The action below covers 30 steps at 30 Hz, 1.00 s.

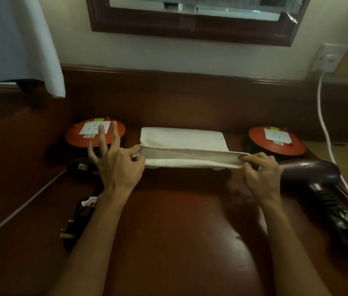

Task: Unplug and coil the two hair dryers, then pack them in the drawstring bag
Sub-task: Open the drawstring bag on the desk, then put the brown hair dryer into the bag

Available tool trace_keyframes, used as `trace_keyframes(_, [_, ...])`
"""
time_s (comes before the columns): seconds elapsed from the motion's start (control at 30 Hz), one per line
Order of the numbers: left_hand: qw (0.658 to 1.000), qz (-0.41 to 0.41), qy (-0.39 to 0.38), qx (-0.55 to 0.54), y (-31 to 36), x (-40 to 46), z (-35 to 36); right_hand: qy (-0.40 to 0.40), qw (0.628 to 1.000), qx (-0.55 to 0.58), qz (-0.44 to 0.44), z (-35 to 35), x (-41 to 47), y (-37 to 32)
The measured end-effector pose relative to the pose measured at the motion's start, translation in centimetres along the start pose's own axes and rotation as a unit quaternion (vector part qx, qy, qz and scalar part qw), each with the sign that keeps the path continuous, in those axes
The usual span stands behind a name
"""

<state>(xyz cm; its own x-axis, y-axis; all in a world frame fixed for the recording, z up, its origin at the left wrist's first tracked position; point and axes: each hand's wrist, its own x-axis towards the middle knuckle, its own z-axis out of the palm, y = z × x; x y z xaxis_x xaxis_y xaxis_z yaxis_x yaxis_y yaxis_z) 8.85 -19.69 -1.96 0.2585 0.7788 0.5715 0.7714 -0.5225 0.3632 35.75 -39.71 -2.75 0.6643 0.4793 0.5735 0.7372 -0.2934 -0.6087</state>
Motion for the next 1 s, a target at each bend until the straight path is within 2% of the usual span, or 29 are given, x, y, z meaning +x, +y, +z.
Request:
trace_keyframes(0.1, [1.000, 0.026, -0.005, 0.013, 0.2, -0.9, -0.6, -0.047, 0.999, -0.019, 0.008, -0.3, -1.1, 0.3])
trace_keyframes(0.27, [0.998, 0.046, 0.030, 0.011, -0.1, -3.8, -1.9, -0.058, 0.995, -0.077, -0.024, -2.6, -3.5, 1.4])
trace_keyframes(0.4, [0.995, 0.081, -0.036, 0.051, -1.0, -7.0, -2.0, -0.127, 0.980, -0.148, -0.045, -3.9, -4.9, 2.6])
trace_keyframes(0.57, [0.982, 0.018, -0.129, 0.137, -1.0, -7.5, -1.7, -0.147, 0.974, -0.170, 0.013, -3.1, -4.5, 2.9])
trace_keyframes(0.67, [0.985, 0.067, -0.106, 0.114, -1.1, -7.5, -1.7, -0.176, 0.972, -0.157, 0.006, -2.5, -4.7, 2.4])
trace_keyframes(0.77, [0.986, 0.098, -0.109, 0.081, -0.9, -7.8, -1.9, -0.200, 0.977, -0.074, 0.007, -3.5, -5.3, 2.0])
trace_keyframes(0.9, [0.982, 0.142, -0.125, 0.021, 1.1, -9.3, -2.7, -0.161, 0.987, -0.007, -0.006, -6.7, -5.9, 1.2])
trace_keyframes(1.0, [0.967, 0.172, -0.173, -0.071, 4.5, -10.1, -2.6, -0.072, 0.990, -0.114, -0.040, -10.2, -5.6, 1.5])
